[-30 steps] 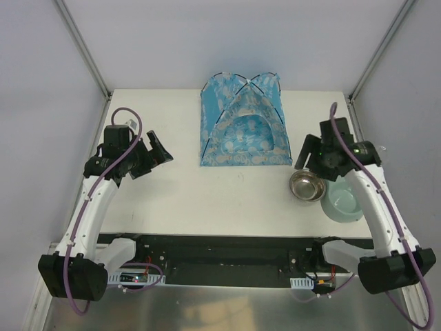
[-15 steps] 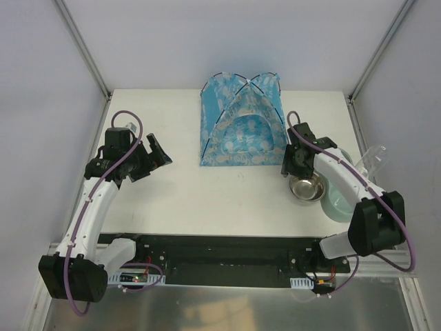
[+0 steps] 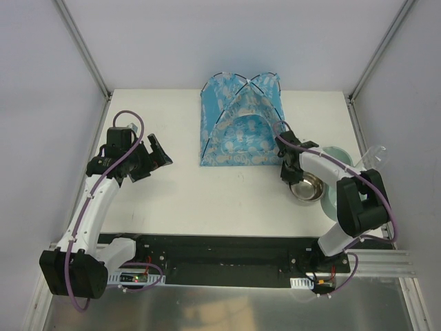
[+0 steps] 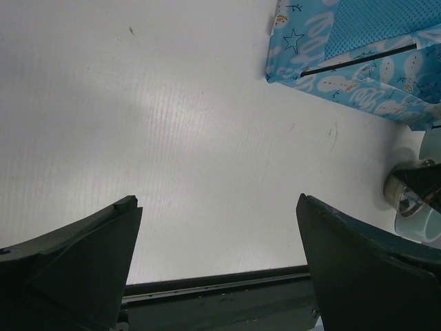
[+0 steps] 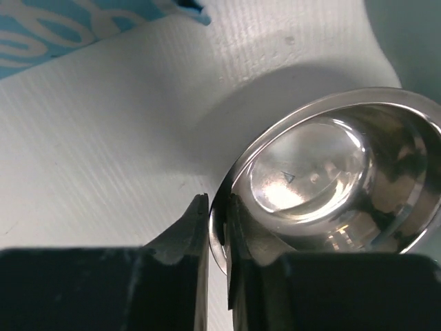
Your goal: Set up the pet tent
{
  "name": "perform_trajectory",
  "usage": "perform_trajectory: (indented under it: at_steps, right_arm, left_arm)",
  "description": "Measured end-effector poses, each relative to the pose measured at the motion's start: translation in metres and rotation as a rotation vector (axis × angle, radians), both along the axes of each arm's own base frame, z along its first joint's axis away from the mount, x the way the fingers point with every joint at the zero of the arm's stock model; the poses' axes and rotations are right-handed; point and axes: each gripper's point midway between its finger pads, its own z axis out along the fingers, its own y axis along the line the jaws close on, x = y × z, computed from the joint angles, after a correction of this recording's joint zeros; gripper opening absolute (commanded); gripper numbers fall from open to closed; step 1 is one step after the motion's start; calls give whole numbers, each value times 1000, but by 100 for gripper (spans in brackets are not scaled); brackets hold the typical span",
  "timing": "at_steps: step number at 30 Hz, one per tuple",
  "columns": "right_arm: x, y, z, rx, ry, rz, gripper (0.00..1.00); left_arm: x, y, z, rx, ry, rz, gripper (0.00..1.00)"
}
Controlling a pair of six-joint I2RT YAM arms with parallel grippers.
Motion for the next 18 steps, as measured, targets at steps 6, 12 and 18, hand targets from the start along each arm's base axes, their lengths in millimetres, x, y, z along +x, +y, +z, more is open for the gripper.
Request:
perform_trajectory:
  at_steps: [6,12,18]
  right_arm:
    - [5,-11,10,-68,-38,-25,0]
    - [19,-11,50,-70,-113,-42,0]
    - [52,-7,140,-18,-348,-81,0]
  left_arm:
    - [1,0,-3,2,10,0,99]
    - [1,0,-3,2,14,0,99]
    - [1,0,-3,2,14,1,99]
